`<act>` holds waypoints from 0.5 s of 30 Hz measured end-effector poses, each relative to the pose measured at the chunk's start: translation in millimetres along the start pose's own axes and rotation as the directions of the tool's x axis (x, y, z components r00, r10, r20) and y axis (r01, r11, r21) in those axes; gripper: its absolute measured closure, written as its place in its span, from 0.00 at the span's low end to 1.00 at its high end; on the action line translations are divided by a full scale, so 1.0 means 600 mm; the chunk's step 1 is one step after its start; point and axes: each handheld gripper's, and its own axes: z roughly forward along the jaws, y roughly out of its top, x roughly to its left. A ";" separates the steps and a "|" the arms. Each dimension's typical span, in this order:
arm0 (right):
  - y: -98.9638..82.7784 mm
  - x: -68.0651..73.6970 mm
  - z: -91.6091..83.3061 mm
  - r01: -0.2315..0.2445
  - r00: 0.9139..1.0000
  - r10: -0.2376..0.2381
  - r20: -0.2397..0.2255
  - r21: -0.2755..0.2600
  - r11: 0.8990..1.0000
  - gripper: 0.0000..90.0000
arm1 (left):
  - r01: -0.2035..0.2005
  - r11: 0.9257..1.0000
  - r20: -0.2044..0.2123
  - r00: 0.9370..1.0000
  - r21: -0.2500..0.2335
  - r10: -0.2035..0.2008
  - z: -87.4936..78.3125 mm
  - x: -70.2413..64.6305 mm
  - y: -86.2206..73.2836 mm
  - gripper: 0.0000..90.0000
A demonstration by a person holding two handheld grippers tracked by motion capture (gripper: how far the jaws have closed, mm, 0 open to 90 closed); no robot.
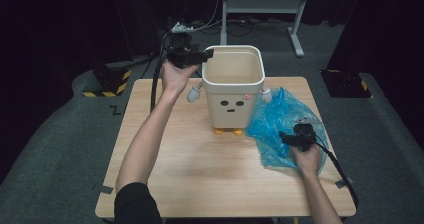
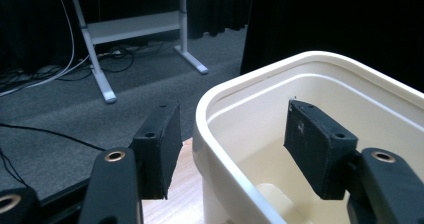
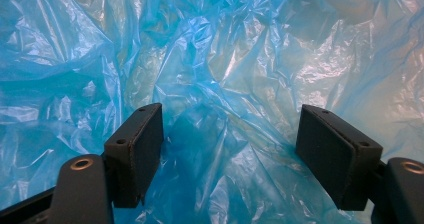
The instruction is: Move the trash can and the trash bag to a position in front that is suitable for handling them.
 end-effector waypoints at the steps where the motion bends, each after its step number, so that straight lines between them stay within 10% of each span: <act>1: 0.000 0.000 0.000 0.001 1.000 -0.001 -0.001 -0.001 1.000 0.30 | -0.003 1.000 -0.004 1.000 0.002 0.003 0.003 0.000 0.000 0.45; 15: 0.000 0.000 0.000 0.001 1.000 -0.001 -0.003 0.001 1.000 0.30 | 0.022 0.999 -0.007 1.000 0.028 -0.022 0.040 0.019 0.008 0.52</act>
